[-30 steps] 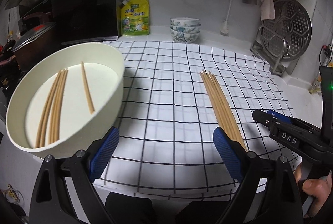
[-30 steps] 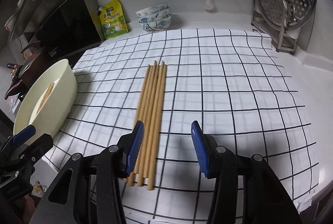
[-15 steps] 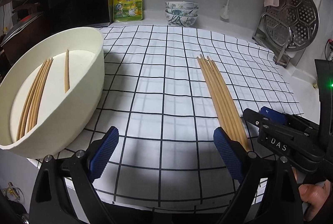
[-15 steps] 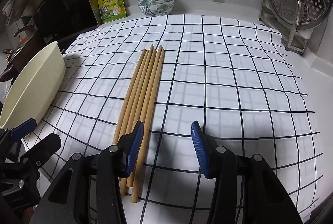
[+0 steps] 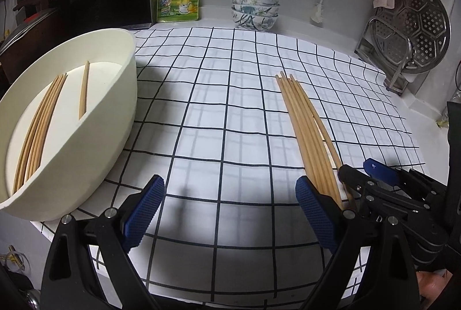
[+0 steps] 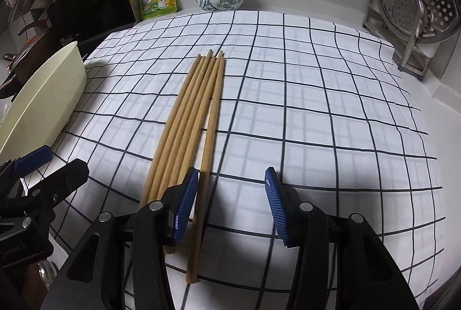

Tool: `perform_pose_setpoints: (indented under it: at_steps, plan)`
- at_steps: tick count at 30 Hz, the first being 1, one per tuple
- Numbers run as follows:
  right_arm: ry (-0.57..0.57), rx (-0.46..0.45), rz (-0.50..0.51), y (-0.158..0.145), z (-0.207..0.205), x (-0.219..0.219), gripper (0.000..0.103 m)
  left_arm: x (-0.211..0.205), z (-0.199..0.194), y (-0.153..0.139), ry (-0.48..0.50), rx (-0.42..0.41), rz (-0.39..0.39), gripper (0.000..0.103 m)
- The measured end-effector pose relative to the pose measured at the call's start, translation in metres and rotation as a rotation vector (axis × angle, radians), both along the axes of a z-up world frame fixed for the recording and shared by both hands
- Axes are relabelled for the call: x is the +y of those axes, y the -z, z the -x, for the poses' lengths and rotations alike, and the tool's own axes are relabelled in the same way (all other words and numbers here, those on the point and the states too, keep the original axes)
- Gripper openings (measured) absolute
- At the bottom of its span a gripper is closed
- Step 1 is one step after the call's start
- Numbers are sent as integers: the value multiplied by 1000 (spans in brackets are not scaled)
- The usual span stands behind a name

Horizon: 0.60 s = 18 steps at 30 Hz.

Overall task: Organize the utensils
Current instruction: 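Move both open tools back over the remaining chopsticks, then close the left tool on a chopstick while the right tool grasps another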

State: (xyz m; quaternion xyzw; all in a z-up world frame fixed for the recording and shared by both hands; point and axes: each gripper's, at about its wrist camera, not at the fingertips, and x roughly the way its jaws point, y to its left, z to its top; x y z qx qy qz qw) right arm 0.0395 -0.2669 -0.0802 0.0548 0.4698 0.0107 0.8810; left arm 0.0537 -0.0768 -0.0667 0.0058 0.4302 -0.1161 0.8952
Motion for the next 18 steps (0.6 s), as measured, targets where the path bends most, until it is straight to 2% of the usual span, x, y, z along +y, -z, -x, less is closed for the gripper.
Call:
perform_pose_setpoints:
  at_steps: [12, 18]
  plan:
    - [79, 2, -20, 0, 7, -38, 46, -33, -7, 15, 43, 40, -12, 91]
    - [75, 0, -26, 0, 6, -41, 46, -41, -12, 21, 43, 48, -38, 91]
